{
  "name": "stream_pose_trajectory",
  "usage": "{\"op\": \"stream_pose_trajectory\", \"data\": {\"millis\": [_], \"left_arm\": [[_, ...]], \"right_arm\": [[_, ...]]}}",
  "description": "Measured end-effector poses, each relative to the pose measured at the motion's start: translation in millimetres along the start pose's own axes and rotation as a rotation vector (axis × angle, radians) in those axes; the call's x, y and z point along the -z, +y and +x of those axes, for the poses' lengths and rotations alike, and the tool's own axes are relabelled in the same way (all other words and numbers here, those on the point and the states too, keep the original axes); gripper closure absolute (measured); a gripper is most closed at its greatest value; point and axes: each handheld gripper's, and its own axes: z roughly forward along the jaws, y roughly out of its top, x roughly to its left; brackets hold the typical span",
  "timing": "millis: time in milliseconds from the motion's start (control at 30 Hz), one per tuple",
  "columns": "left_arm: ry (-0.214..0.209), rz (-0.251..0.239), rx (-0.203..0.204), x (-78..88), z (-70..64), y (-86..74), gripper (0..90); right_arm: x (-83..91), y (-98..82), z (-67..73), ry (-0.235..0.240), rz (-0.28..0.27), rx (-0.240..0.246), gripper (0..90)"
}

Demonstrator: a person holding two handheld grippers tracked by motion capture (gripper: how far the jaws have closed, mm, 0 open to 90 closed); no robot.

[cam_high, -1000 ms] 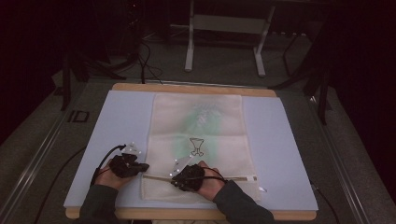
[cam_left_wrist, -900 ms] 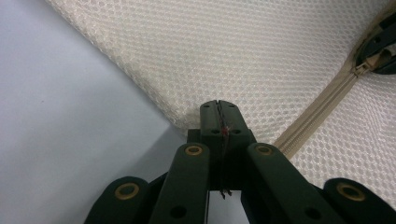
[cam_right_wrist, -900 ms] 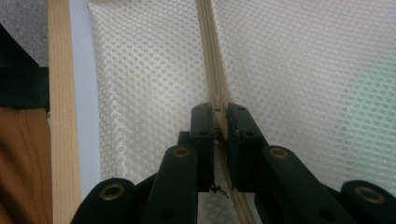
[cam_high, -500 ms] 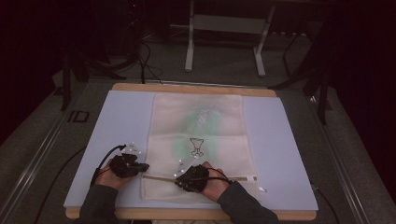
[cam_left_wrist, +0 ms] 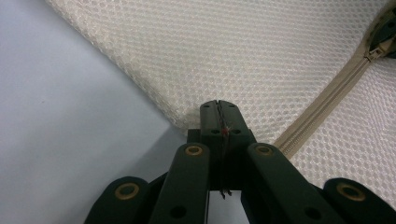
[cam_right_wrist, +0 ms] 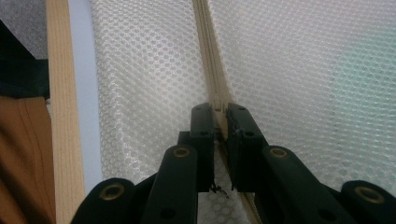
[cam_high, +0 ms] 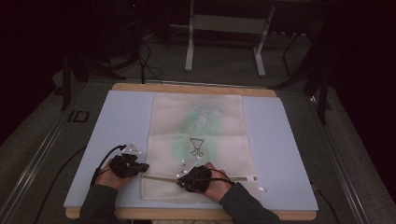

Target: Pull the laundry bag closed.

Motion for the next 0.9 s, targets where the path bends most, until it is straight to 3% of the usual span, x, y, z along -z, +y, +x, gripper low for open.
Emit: {"op": "stream_pose_trajectory", "data": {"millis": [900], "left_arm": [[0.0,0.003,-0.002,0.2,0.1,-0.1,89.9]], "right_arm": [[13.4,-14.2,-0.6,-0.026,0.0,-0.012,82.2]]}}
